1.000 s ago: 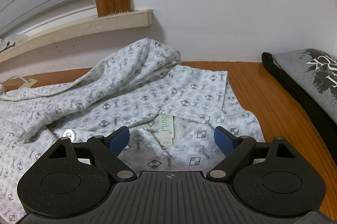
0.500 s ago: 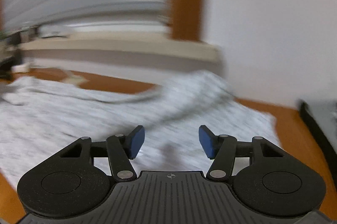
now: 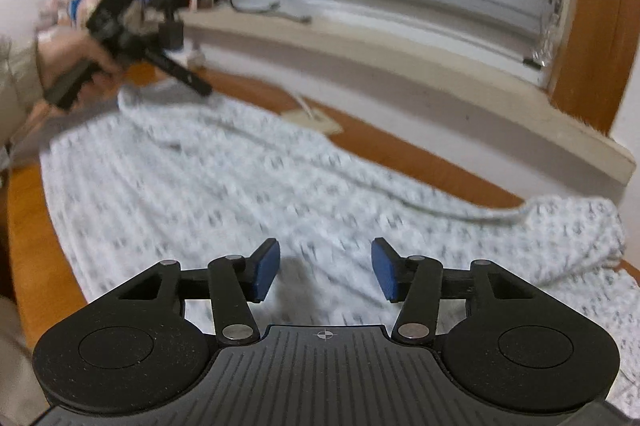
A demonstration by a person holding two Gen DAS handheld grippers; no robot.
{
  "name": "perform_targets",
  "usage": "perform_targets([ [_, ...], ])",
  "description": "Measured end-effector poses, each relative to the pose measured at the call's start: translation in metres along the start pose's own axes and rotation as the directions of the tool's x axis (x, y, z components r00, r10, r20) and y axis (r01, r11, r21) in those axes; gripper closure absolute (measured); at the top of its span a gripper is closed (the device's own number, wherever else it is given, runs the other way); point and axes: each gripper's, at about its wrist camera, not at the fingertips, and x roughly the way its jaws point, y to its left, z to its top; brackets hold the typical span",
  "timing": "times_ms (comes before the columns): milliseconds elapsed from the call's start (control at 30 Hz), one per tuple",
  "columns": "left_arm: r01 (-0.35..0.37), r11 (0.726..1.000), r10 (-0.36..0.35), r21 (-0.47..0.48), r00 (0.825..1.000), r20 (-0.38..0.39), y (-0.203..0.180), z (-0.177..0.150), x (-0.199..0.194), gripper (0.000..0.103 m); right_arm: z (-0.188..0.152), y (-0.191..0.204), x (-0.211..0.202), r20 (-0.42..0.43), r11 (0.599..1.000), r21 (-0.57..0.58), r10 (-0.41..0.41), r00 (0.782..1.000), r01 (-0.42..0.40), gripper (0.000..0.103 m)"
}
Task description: Fold clothes
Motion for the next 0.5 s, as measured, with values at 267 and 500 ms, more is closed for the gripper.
perform_targets([
  [267,-0.034,0.999,0.033,0.003,0.994,0.1,-0.001,-0.002,-0.018,0.101,-0.016,-0.023,-0.011,0.044,0.995,0.101,0.013,0.999,-0.018,0.102],
  [500,-0.125,0.992,0.128,-0.029,0.987,0.098,0.009,0.003,-0.033,0.092,-0.021,-0.025,-0.013,0.045,0.992,0.112,0.046,0.998,-0.051,0.101],
])
